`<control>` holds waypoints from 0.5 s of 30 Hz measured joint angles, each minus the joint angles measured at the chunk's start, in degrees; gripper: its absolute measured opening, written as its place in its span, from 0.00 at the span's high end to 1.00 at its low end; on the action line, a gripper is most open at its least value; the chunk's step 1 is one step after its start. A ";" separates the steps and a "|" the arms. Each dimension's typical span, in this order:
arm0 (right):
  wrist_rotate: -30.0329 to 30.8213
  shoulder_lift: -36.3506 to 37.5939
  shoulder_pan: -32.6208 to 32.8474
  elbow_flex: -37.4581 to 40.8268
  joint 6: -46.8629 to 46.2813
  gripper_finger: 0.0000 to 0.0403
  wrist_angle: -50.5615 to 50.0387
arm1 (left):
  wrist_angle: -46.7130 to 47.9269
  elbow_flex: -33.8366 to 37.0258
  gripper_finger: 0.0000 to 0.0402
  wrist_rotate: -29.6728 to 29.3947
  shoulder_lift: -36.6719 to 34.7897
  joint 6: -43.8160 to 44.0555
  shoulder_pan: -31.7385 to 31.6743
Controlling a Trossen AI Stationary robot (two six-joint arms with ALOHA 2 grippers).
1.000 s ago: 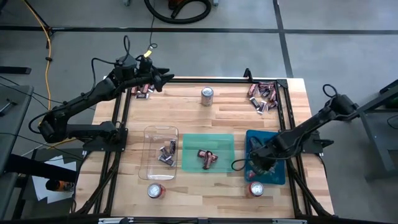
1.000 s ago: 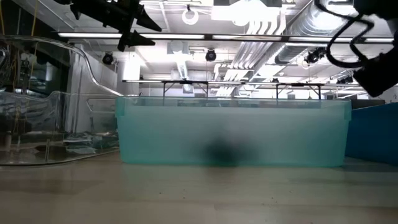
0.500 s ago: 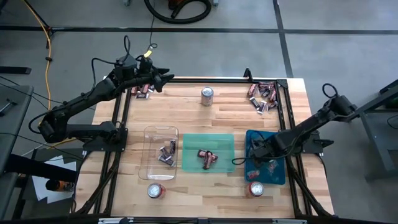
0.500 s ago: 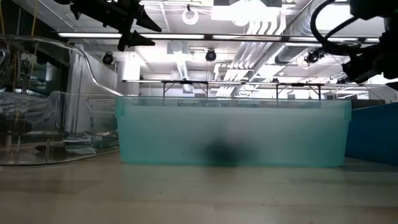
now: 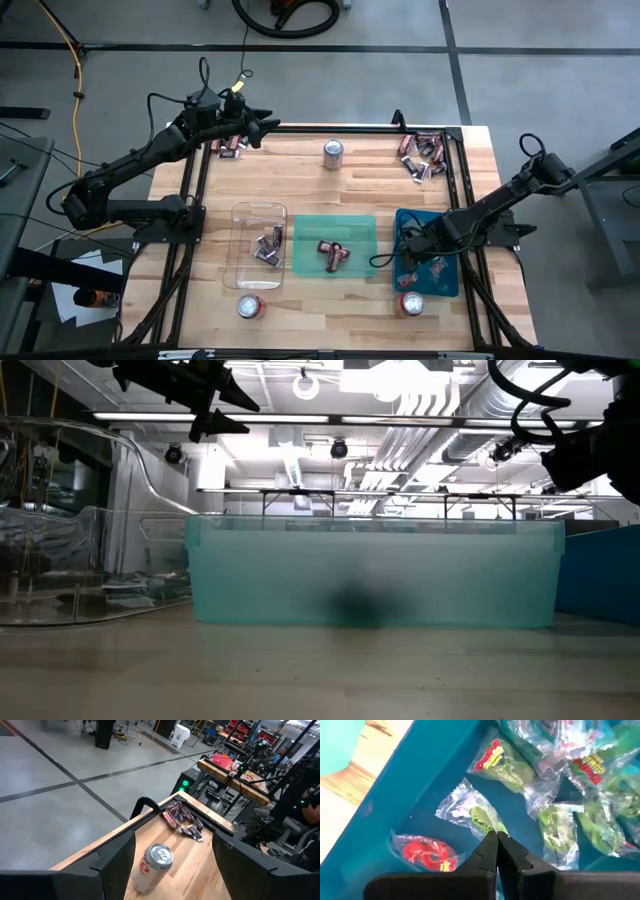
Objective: Organize candy in baskets
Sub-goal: Put the green gummy into the blue bin, then put the brown chocolate bar into the green bin
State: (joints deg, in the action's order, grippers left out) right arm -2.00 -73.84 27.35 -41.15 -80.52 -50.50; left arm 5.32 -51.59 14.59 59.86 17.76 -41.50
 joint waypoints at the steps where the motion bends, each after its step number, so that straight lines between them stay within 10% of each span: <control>1: -0.20 0.00 0.00 0.00 -0.02 1.00 0.02 | 0.00 0.00 0.37 0.00 0.00 0.00 0.00; 15: -9.21 0.35 -0.37 -0.75 -1.05 0.56 -0.62 | 0.00 0.00 0.37 0.00 0.00 0.00 0.00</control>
State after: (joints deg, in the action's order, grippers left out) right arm -11.21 -73.49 26.98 -41.90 -81.56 -51.12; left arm 5.32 -51.59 14.59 59.86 17.76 -41.50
